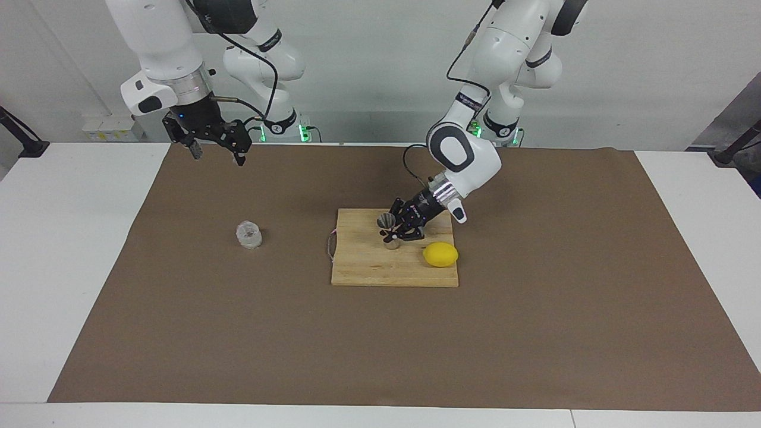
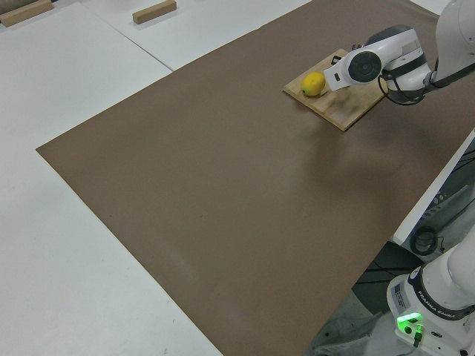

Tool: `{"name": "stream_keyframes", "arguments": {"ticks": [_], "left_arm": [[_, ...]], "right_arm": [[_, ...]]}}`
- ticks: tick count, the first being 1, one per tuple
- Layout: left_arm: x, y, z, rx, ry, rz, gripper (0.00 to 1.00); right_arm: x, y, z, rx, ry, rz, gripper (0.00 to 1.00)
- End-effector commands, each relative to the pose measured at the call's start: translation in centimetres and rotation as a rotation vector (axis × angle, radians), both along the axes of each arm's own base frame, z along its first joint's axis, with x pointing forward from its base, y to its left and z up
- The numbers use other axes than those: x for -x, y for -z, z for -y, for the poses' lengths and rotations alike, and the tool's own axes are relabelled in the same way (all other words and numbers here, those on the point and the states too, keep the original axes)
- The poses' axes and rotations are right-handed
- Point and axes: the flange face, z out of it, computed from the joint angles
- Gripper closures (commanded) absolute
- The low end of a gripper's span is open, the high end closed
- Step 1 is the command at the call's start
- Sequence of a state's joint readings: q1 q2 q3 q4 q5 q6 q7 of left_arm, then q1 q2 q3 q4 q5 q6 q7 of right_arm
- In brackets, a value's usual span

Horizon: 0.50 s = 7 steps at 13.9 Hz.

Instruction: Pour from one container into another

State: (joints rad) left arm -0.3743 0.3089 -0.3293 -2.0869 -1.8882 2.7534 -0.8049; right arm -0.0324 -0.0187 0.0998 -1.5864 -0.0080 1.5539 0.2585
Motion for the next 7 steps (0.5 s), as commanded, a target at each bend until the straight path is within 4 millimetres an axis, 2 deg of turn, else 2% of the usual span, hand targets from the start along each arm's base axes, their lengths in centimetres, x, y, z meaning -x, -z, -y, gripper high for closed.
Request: {"name": "stream_keyframes", "arguments": {"ticks": [1, 3, 5, 7], "left_arm": [[0.3, 0.25, 0.81, -0.011, -0.009, 0.008, 0.84], [0.19, 0.18, 0.77, -0.012, -0.008, 0.01, 0.4], [-0.02, 0.17, 0.5, -0.011, -0.013, 0.011, 0.18], [-0.14, 0.16, 0.36, -0.013, -0.012, 0.013, 0.14]], "right_arm": [[0.63, 0.0, 0.25, 0.004, 0.002, -0.008, 0.0], [0.65, 0.01, 0.25, 0.004, 0.002, -0.009, 0.0], [0.65, 0.01, 0.25, 0.004, 0.002, -0.009, 0.0], [0.65, 0.01, 0.25, 0.004, 0.004, -0.009, 0.0]]}}
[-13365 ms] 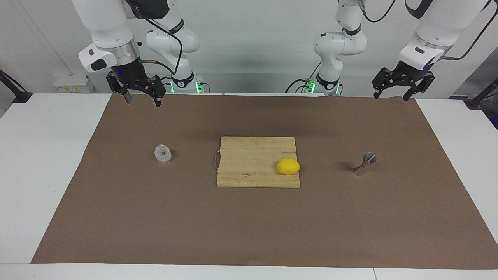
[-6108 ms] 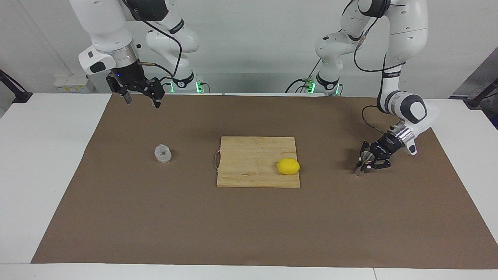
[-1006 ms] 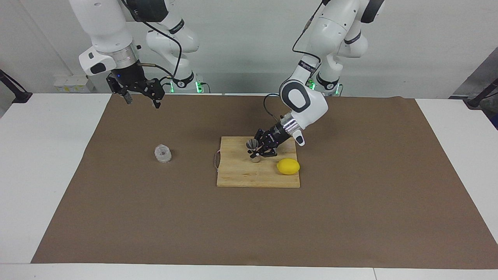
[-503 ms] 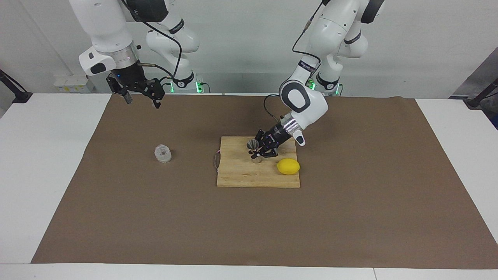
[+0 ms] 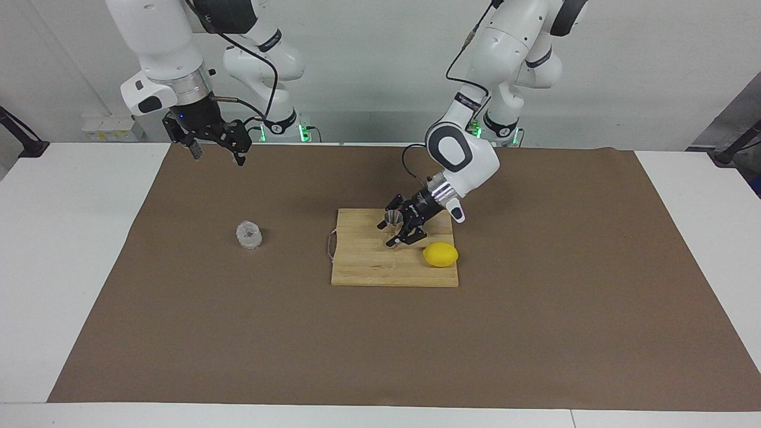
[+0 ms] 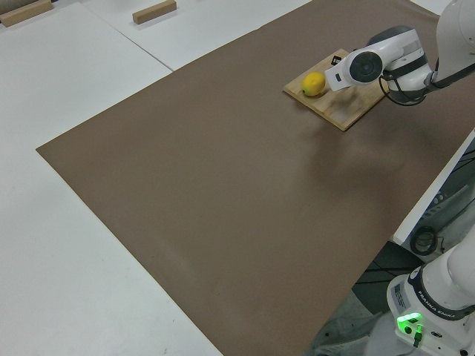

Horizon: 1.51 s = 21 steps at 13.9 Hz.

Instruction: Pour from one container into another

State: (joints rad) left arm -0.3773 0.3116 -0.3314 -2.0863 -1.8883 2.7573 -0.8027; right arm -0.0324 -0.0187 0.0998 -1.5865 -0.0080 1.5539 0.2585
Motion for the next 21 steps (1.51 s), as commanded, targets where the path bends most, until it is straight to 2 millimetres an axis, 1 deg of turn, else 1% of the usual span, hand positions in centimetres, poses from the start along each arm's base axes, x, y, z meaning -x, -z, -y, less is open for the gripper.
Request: {"name": "stream_keyframes", "arguments": {"ticks": [1, 2, 3, 4, 8, 9, 10, 11, 12, 13, 15, 17, 19, 21], "left_arm": [[-0.3, -0.1, 0.2, -0.01, -0.015, 0.016, 0.12], [-0.4, -0.2, 0.1, -0.011, -0.015, 0.02, 0.1], [-0.4, -0.2, 0.1, -0.016, -0.015, 0.022, 0.02], [-0.5, -0.6, 0.0, -0.018, -0.015, 0.031, 0.0], [-0.8, -1.3, -0.7, -0.071, -0.027, 0.065, 0.0], [-0.6, -1.7, -0.8, -0.077, -0.023, 0.077, 0.0], [-0.5, -1.6, -1.1, -0.099, -0.018, 0.096, 0.0], [-0.3, -2.0, -1.4, -0.11, -0.024, 0.105, 0.0], [-0.2, -2.8, -1.7, -0.109, -0.027, 0.118, 0.0], [0.0, -3.1, -2.1, -0.112, -0.03, 0.123, 0.0], [-0.1, -3.9, -3.0, -0.114, -0.041, 0.136, 0.0], [-0.1, -3.8, -4.2, -0.143, -0.022, 0.172, 0.0], [0.1, -3.9, -4.8, -0.159, -0.007, 0.197, 0.0], [0.1, -4.6, -6.0, -0.184, 0.01, 0.23, 0.0]], "right_arm": [[0.6, 0.0, 0.2, 0.004, 0.004, -0.007, 0.0], [0.6, 0.0, 0.2, 0.004, 0.005, -0.007, 0.0], [0.6, 0.0, 0.2, 0.004, 0.005, -0.006, 0.0], [0.6, 0.0, 0.3, 0.003, 0.01, -0.003, 0.0], [0.7, 0.3, 0.3, 0.005, 0.066, -0.007, 0.0], [1.0, 0.6, 0.5, 0.004, 0.106, -0.014, 0.0], [1.0, 1.0, 0.5, -0.013, 0.155, -0.025, 0.0], [1.0, 1.0, 1.3, -0.045, 0.205, -0.029, 0.0], [1.0, 1.3, 1.8, -0.066, 0.245, -0.039, 0.0], [1.0, 1.6, 2.3, -0.077, 0.29, -0.047, 0.0], [1.1, 1.9, 2.7, -0.094, 0.381, -0.059, 0.0], [1.1, 2.6, 2.9, -0.101, 0.473, -0.08, 0.0], [1.0, 3.3, 3.6, -0.122, 0.568, -0.102, 0.0], [0.8, 4.4, 4.9, -0.15, 0.691, -0.131, 0.0]]}}
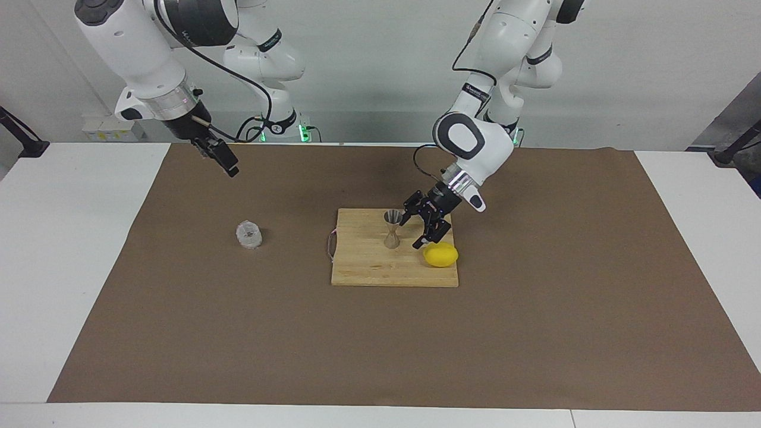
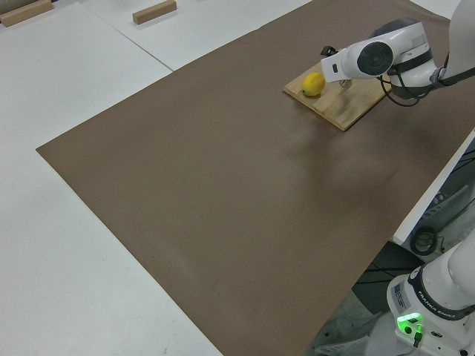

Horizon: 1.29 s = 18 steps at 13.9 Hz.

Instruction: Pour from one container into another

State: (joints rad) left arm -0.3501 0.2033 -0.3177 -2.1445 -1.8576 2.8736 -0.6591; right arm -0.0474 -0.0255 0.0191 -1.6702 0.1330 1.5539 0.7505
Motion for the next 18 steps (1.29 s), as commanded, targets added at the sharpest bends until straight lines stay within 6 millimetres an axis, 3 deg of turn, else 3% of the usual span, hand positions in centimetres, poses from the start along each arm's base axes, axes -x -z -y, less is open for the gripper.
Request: {"name": "stream_keyframes", "arguments": {"ticks": [1, 7, 9, 15, 18], "left_arm": [[0.4, -1.5, -2.7, -0.04, 0.01, 0.048, 0.0], [-1.1, -3.3, -6.0, -0.077, 0.086, 0.114, 0.0], [-1.2, -3.3, -6.2, -0.111, 0.128, 0.132, 0.0], [-2.1, -4.6, -10.9, -0.215, 0.287, 0.188, 0.0], [-2.9, -5.6, -14.5, -0.27, 0.44, 0.186, 0.0]], "right_arm": [[0.3, 1.7, 2.1, -0.066, 0.165, -0.023, 0.0], [-0.3, 6.9, 7.0, -0.179, 0.46, -0.082, 0.0], [-0.5, 7.7, 7.7, -0.178, 0.541, -0.093, 0.0], [-0.7, 11.5, 10.3, -0.227, 0.678, -0.125, 0.0], [-0.6, 13.4, 10.7, -0.258, 0.709, -0.129, 0.0]]}}
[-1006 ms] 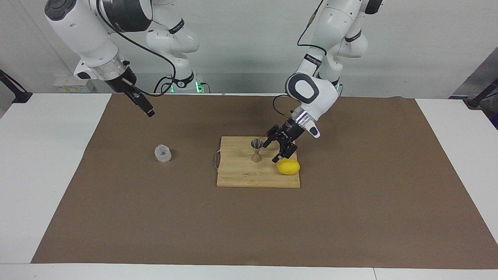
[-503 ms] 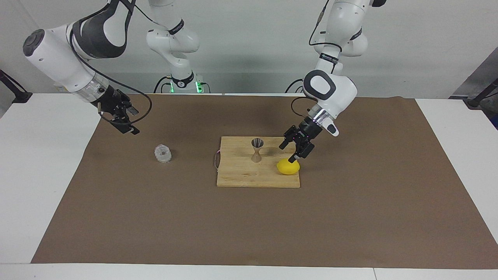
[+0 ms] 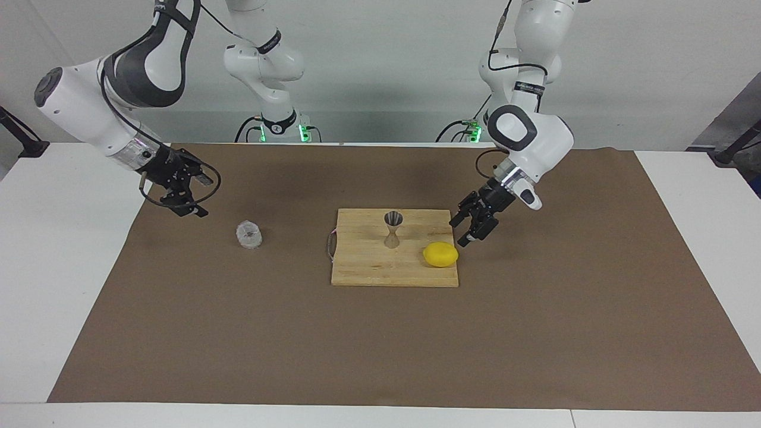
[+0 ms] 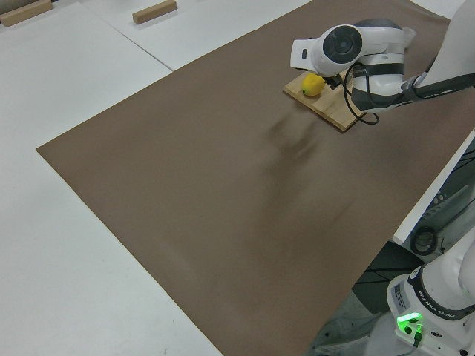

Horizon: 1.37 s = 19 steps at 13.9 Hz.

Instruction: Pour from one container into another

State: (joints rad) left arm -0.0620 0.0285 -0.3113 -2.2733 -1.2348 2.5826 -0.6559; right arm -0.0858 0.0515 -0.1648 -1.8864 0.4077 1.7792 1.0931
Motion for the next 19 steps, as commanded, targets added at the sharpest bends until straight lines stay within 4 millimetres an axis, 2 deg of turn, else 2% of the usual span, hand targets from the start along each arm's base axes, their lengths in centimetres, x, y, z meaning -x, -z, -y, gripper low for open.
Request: {"name": "stream_keyframes", "arguments": {"ticks": [1, 3, 5, 9, 11, 14, 16, 19], "left_arm": [[0.7, -1.3, -3.4, -0.074, 0.128, -0.012, 0.0], [0.5, -1.7, -5.4, -0.157, 0.246, -0.035, 0.0], [-0.2, -3.0, -7.0, -0.244, 0.364, -0.054, 0.0], [-0.5, -4.1, -7.8, -0.43, 0.556, -0.054, 0.0], [-1.1, -5.1, -10.2, -0.494, 0.648, -0.038, 0.0], [-1.1, -6.0, -11.7, -0.582, 0.798, 0.006, 0.0], [-1.4, -7.5, -12.2, -0.663, 0.92, 0.031, 0.0], [-2.1, -9.8, -14.0, -0.706, 1.003, 0.063, 0.0]], "right_arm": [[0.4, 1.9, 0.7, -0.048, 0.065, 0.009, 0.0], [0.5, 3.5, 0.9, -0.059, 0.07, 0.011, 0.0], [0.7, 4.9, 0.9, -0.083, 0.075, 0.021, 0.0], [1.1, 7.5, 0.9, -0.12, 0.079, 0.035, 0.0], [1.3, 9.3, 0.9, -0.145, 0.073, 0.023, 0.0], [1.9, 11.0, 1.1, -0.163, 0.115, 0.037, 0.0], [2.3, 12.1, 1.1, -0.167, 0.118, 0.045, 0.0], [3.6, 14.4, 0.8, -0.213, 0.136, 0.056, 0.0]]}}
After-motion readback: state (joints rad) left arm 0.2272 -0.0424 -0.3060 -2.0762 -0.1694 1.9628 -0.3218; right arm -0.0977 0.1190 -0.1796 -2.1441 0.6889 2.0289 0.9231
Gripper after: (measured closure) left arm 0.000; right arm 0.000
